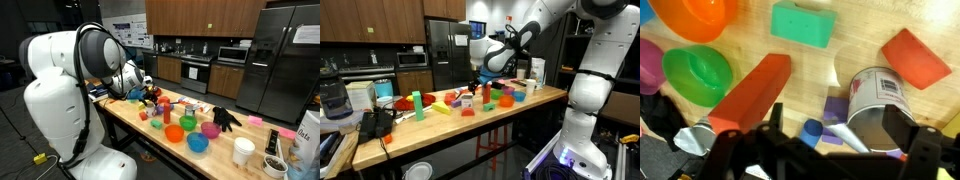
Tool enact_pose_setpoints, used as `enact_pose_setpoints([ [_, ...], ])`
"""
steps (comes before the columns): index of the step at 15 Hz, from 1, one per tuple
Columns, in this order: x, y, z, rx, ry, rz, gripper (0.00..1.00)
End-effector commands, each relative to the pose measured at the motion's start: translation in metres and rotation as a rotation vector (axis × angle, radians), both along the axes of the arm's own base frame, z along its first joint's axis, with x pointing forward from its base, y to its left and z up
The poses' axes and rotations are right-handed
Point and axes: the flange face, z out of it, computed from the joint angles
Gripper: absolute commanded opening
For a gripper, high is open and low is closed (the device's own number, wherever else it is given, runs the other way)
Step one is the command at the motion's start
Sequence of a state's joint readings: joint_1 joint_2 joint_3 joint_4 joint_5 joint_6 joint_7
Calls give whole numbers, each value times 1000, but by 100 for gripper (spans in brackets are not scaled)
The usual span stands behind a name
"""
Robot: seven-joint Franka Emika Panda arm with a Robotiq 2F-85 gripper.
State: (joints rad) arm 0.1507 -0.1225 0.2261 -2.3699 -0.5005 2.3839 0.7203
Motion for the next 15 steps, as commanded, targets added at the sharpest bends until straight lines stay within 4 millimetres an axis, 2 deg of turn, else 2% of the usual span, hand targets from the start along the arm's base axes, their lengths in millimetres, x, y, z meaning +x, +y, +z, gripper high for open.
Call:
enact_pose_setpoints([
  [1, -4, 1, -3, 40, 37, -67, 100],
  [12, -12, 26, -15, 494, 113, -545, 100],
  [15, -11, 27, -14, 568, 92, -602, 100],
])
